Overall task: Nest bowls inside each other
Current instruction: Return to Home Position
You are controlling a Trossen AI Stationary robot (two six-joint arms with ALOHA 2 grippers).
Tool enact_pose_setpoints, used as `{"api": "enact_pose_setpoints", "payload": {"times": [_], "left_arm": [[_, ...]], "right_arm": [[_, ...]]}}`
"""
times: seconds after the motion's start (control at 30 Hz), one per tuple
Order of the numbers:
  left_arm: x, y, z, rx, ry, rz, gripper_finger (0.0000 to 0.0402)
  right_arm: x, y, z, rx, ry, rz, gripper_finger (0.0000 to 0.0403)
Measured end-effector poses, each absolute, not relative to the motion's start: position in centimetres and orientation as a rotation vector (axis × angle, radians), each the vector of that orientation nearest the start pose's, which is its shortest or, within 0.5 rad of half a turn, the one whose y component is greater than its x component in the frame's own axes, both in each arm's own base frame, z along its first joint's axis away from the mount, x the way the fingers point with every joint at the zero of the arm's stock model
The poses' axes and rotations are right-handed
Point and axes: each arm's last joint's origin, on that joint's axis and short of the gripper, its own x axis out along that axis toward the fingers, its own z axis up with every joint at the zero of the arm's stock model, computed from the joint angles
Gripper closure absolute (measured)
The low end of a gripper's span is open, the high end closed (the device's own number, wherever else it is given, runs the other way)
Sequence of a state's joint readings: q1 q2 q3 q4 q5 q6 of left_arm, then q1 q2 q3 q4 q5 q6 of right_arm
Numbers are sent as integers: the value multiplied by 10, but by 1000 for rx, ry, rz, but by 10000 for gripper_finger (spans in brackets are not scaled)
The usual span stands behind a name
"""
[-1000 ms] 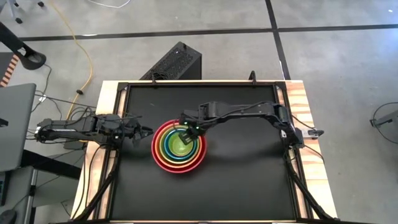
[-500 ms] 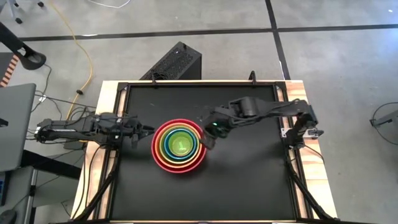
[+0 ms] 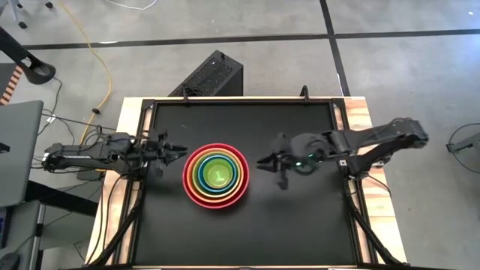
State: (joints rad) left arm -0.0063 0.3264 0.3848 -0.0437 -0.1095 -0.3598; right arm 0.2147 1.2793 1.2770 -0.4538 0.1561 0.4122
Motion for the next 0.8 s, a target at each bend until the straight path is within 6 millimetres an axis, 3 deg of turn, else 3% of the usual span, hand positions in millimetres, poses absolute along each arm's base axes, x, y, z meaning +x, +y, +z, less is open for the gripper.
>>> {"api": "enact_pose_setpoints", "payload": {"times": [0.17,0.4,0.8], "left_arm": [[107,5,264,-359,-49,186,325],[106,9,264,-360,-77,313,325],[108,11,259,-392,-127,387,325]], "right_arm": [[234,39,331,273,250,125,315],[187,20,271,260,159,225,333],[140,1,206,327,136,183,340]]}}
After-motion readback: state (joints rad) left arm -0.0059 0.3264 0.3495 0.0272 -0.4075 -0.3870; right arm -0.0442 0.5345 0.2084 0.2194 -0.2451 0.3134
